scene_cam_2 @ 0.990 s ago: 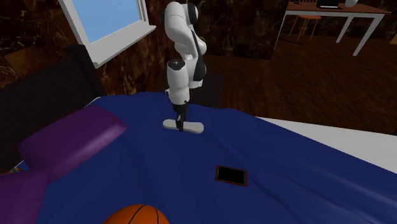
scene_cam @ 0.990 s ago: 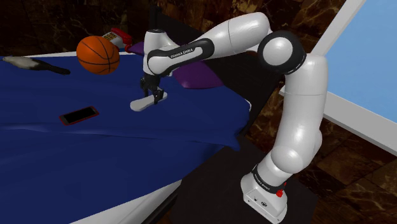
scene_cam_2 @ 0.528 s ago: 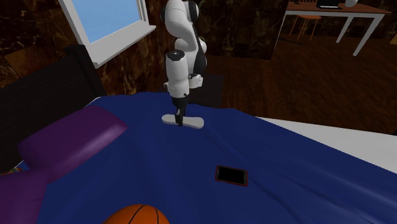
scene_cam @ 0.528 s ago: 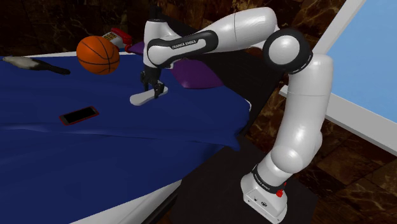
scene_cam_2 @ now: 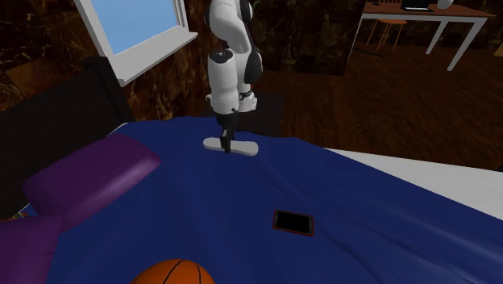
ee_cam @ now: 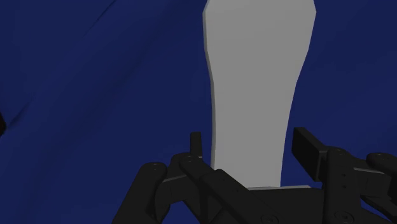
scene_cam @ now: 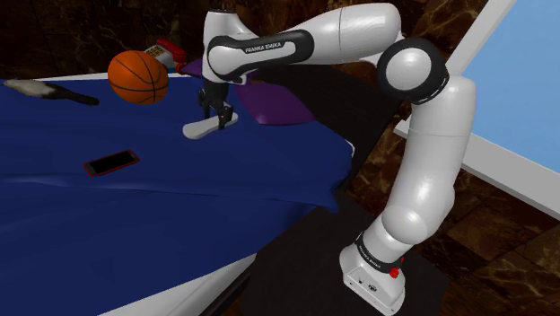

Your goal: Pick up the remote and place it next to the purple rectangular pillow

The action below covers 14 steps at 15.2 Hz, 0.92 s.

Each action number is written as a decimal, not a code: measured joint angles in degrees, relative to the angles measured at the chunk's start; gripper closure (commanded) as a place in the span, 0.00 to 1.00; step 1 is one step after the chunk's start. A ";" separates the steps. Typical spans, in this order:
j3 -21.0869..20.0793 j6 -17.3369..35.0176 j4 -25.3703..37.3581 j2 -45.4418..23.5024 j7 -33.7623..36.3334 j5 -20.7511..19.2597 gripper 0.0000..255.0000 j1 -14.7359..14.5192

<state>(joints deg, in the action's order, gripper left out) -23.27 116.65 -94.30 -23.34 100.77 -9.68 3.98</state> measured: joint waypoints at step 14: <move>1.76 2.28 -15.87 14.91 -12.38 6.72 1.00 9.41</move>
<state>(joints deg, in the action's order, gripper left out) -21.51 118.92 -110.17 -8.43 88.39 -2.96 13.39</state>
